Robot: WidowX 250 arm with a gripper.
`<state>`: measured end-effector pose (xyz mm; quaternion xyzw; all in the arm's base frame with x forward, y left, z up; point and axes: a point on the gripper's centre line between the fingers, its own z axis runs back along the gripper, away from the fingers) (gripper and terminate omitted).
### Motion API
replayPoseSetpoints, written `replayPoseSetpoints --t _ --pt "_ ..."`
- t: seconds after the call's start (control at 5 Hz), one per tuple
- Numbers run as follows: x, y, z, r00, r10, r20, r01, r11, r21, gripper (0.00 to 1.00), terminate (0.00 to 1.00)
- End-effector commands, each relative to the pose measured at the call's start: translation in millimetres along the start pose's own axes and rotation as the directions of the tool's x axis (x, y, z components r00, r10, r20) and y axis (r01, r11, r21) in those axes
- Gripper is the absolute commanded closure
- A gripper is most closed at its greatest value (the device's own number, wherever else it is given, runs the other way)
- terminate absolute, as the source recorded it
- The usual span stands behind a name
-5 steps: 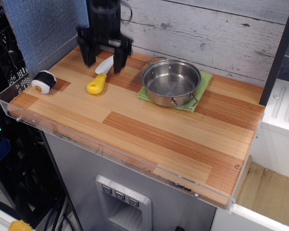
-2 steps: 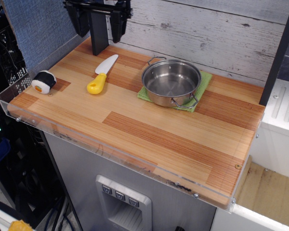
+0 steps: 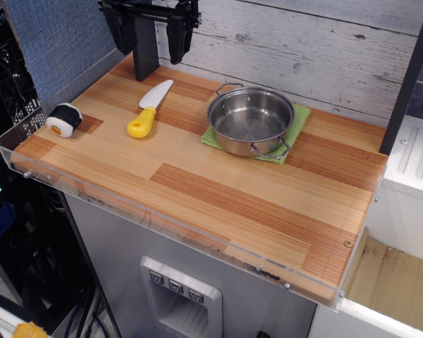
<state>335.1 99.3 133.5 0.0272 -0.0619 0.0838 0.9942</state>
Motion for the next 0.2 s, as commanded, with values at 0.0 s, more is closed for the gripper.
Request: replayPoseSetpoints --t 0.0 --pt "-7.8 9.4 21.6 0.998 0.003 0.056 -0.004 1.0 0.011 0.0 1.0"
